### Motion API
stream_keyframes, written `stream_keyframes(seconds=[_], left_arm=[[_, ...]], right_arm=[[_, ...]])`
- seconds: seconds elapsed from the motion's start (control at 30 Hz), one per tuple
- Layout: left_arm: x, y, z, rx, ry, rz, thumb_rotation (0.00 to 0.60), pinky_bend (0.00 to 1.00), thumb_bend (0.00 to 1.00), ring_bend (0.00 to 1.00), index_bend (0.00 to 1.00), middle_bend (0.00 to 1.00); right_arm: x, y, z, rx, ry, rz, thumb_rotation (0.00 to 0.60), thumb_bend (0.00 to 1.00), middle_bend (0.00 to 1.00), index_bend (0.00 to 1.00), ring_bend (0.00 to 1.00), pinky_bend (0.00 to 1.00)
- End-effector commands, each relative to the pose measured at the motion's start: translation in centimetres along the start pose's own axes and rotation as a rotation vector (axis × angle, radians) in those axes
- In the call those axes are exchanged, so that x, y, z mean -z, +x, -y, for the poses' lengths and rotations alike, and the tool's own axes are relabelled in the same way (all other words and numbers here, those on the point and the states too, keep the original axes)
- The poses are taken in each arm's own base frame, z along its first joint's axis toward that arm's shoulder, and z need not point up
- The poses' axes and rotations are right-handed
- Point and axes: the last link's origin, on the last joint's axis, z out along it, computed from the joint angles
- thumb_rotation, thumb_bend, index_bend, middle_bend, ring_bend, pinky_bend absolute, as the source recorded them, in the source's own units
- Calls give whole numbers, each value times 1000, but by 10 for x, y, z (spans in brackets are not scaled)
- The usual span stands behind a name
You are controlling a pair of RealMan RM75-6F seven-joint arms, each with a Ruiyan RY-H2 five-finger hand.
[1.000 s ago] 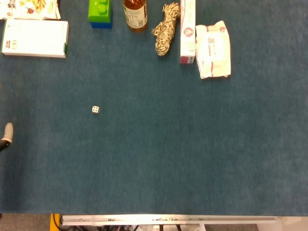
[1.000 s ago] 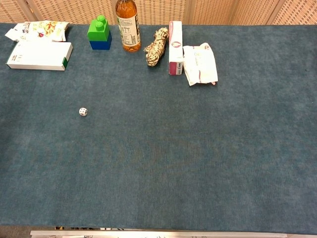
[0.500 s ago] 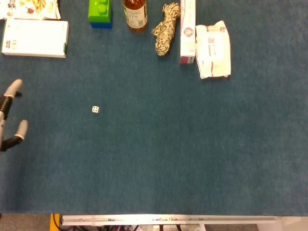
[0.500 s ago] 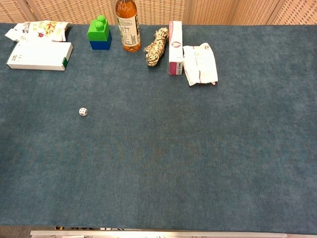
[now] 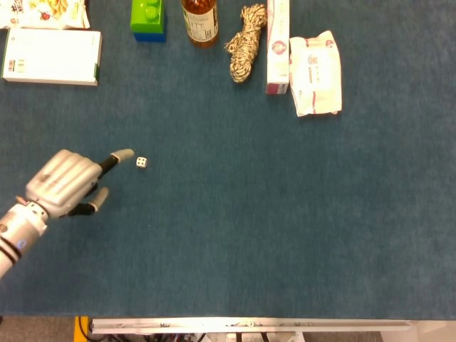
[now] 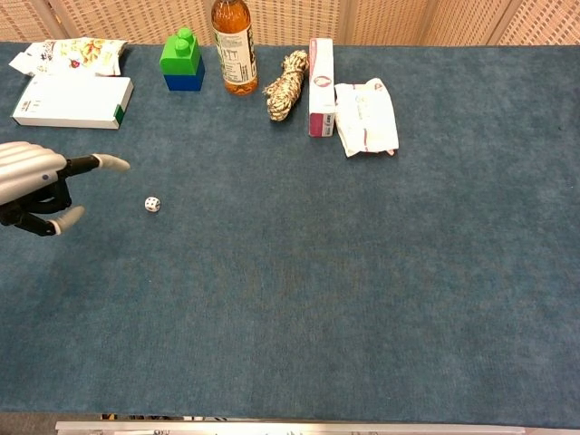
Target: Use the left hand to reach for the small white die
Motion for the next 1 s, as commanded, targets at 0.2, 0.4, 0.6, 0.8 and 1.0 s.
stream_keyframes(seconds=[0.2,0.4,0.6,0.8,1.0], left_arm=[[-25,-10,5,-30,27,155,600,1000,669,1000,164,1000],[-28,-15,13,-18,78,179,600,1000,669,1000,165,1000],[-30,-19,19,-14,111,197,600,1000,670,1000,166,1000],[-37,-21,20,-5,123,205,600,1000,669,1000,166,1000],[-45,-23,17,5,116,209,600,1000,669,1000,166,1000]], right_arm=[[1,-1,-3,-5,-6,3,600,291,341,238,195,172],[2,-3,-5,-9,-13,10,600,290,341,239,195,172],[4,-3,-5,-10,-15,9,600,291,341,239,195,172],[5,-4,-6,-10,-18,11,600,290,341,239,195,172],[7,-3,-8,-10,-25,10,600,290,341,238,195,172]])
